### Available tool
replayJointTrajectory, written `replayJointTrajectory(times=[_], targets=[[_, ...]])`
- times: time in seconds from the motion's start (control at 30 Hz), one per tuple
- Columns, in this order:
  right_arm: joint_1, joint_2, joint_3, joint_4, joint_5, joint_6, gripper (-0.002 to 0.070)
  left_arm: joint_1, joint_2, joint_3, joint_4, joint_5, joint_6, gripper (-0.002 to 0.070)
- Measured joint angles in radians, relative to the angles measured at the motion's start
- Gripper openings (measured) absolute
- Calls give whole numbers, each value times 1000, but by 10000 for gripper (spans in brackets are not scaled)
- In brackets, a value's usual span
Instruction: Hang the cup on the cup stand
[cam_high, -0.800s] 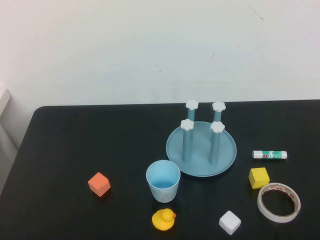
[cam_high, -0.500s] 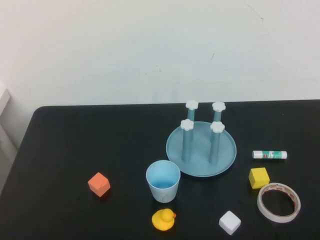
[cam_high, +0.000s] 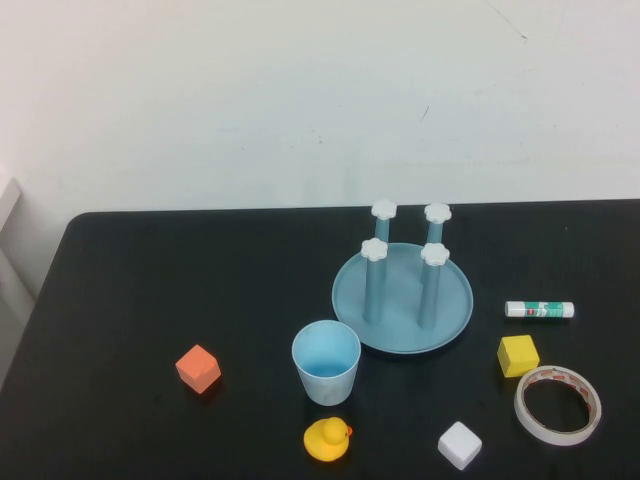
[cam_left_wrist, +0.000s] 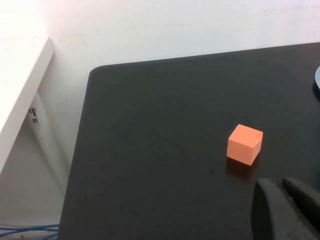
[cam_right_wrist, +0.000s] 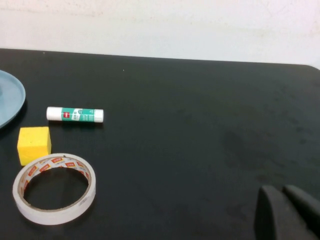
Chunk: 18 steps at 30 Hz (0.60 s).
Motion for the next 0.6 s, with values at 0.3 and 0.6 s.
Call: replayJointTrajectory(times=[0.3, 0.6], targets=[[0, 0, 0, -2, -5, 0, -2, 0, 0, 2, 15, -20, 0, -1], [0, 0, 2, -5, -249, 0, -2, 0, 0, 4, 24, -144, 0, -1]])
